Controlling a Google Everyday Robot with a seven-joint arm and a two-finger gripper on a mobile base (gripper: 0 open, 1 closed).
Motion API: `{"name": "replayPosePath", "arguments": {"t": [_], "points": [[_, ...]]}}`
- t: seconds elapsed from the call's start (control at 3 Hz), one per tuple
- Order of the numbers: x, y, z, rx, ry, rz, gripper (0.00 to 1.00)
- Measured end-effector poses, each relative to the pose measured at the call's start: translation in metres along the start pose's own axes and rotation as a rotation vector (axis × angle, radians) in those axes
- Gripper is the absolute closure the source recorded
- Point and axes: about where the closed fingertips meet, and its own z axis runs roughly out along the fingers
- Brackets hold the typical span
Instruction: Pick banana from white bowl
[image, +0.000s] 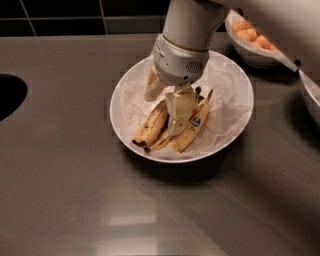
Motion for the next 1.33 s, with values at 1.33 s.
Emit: {"name": "replayPosePath", "arguments": {"t": [1.33], "points": [[-0.010, -0.017, 0.013, -0.056, -0.005, -0.058, 0.42]]}}
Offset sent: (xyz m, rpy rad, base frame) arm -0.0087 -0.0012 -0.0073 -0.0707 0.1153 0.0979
